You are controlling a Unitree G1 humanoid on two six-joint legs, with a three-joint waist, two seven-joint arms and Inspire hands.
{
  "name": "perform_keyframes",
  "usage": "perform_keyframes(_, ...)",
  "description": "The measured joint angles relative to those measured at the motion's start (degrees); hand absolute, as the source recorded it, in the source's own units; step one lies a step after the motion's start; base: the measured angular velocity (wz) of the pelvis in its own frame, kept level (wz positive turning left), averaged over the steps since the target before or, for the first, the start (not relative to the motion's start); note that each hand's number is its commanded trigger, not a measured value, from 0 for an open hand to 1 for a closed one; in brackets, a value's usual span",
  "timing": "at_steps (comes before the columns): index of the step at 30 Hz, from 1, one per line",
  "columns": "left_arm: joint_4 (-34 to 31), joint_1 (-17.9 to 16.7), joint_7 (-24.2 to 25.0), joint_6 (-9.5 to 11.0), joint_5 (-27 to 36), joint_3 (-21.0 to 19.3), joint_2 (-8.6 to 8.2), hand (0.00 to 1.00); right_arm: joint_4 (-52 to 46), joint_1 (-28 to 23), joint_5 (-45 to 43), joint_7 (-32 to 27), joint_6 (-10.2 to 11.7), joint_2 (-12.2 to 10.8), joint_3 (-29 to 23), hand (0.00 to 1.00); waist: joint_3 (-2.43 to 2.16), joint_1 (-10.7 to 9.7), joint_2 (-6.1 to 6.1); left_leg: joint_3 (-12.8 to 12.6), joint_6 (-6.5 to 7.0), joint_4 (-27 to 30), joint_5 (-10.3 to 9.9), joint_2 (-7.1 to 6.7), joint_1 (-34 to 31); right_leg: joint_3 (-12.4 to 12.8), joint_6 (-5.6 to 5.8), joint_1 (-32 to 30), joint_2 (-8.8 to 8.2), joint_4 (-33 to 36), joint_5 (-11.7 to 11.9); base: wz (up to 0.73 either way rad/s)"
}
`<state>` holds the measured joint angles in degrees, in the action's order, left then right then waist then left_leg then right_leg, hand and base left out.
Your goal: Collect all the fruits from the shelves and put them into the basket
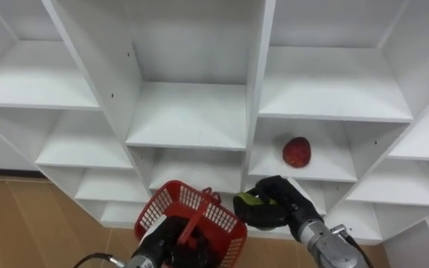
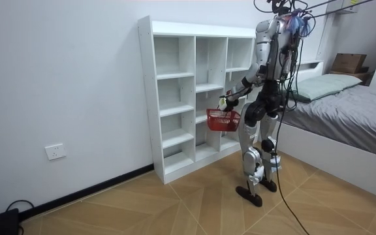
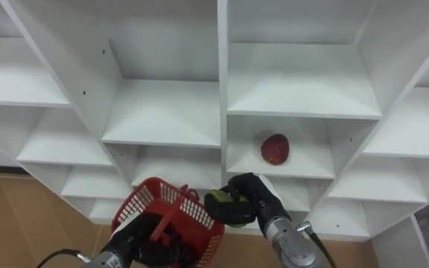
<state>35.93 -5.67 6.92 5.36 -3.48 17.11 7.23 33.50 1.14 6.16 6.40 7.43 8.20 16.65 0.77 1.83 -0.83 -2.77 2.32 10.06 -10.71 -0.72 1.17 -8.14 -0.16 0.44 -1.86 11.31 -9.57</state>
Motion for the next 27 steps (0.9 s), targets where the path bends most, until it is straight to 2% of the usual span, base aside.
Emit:
perform_keyframes(7,0.0,1.1,0.0,0.0,0.0,0.2,0.09,1.0,1.9,1.0,1.2,-0.4,0.0,-0.9,0.2,1.0,0.09,0.0,0.14,0.0,0.0,0.6,0.0,0.0,-1.5,-0.1,-0.01,-1.4,-0.07,0.4,0.0,0.0)
perform_keyframes(13,0.0,1.3,0.1,0.0,0.0,2.6,0.19,1.0,4.3,1.1,5.1,-0.8,0.0,-1.2,2.3,1.0,0.17,0.1,-0.08,0.0,0.0,0.7,0.0,0.0,-2.8,-0.5,-0.07,-2.4,-0.09,0.4,0.0,0.02)
perform_keyframes(17,0.0,1.3,0.0,0.0,-1.0,3.6,0.33,1.0,4.4,1.4,7.0,-1.1,0.0,-1.3,3.6,1.0,0.24,0.2,-0.81,0.0,0.0,1.1,0.0,0.02,-3.9,-0.6,-0.13,-3.4,-0.08,0.5,0.1,0.0)
perform_keyframes(19,0.0,1.3,-0.1,0.0,-1.2,3.7,0.3,1.0,5.6,2.6,7.4,-1.1,0.0,-1.4,4.7,1.0,0.44,0.1,-1.25,0.0,0.0,1.1,0.0,0.02,-4.0,-0.6,-0.13,-3.5,-0.06,0.5,0.1,0.0)
perform_keyframes(22,0.0,1.4,-0.1,0.0,-1.1,3.8,0.04,1.0,7.1,3.6,7.6,-0.2,0.0,-1.7,4.7,1.0,0.33,0.1,-1.86,0.0,0.0,1.2,0.0,0.02,-4.4,-0.6,-0.13,-3.8,-0.06,0.5,0.1,0.0)
perform_keyframes(27,0.0,1.5,-0.3,0.0,-1.1,3.8,0.03,1.0,9.1,4.3,8.9,1.3,0.0,-2.1,4.8,1.0,0.35,0.1,-2.01,-0.2,0.0,1.2,0.0,0.02,-4.6,-0.4,-0.13,-4.4,-0.08,1.1,0.1,-0.01)
